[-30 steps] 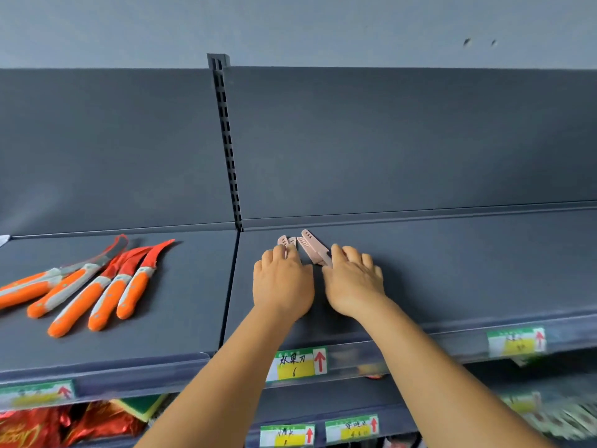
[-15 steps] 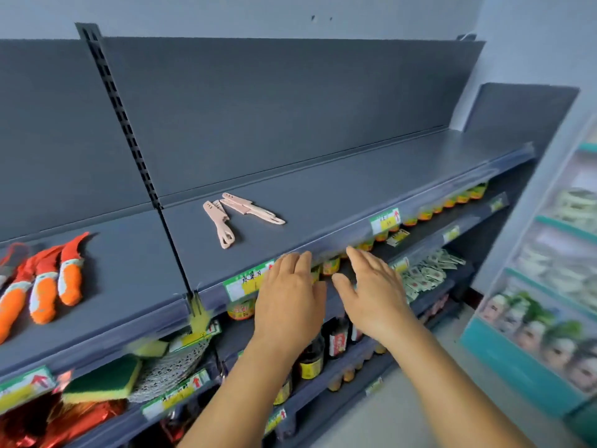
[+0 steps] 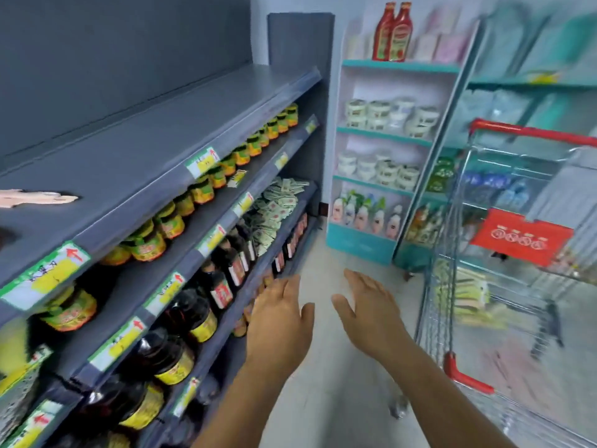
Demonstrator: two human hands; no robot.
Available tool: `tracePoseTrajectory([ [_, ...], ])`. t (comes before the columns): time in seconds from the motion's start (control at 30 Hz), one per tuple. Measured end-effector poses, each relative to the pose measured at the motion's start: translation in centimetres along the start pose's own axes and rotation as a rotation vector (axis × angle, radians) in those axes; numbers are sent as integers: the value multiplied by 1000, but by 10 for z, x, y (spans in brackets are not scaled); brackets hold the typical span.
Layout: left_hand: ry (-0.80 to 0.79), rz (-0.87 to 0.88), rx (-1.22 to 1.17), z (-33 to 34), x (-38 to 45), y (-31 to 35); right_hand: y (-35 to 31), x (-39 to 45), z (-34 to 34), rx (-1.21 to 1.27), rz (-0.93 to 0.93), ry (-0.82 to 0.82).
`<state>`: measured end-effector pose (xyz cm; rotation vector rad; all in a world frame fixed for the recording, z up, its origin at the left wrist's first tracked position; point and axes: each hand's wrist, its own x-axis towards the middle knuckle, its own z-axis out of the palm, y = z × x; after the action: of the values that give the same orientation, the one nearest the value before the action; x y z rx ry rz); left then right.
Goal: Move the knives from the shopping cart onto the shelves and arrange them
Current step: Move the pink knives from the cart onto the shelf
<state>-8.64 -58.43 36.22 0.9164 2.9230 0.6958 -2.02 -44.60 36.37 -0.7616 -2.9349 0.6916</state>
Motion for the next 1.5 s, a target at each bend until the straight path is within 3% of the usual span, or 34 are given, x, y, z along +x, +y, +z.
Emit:
tracePoseTrajectory([
  [0.4, -373, 283, 25, 125, -1, 149, 201, -58, -19, 31, 426, -12],
  [0.8, -578, 267, 103, 267, 17, 299, 400, -62, -42, 126, 586, -42],
  [1.13, -734, 310, 126, 374, 52, 350, 496, -32, -15, 193, 684, -71],
  [1.5, -923, 332, 214, 487, 75, 338, 568, 5, 73, 301, 857, -123],
])
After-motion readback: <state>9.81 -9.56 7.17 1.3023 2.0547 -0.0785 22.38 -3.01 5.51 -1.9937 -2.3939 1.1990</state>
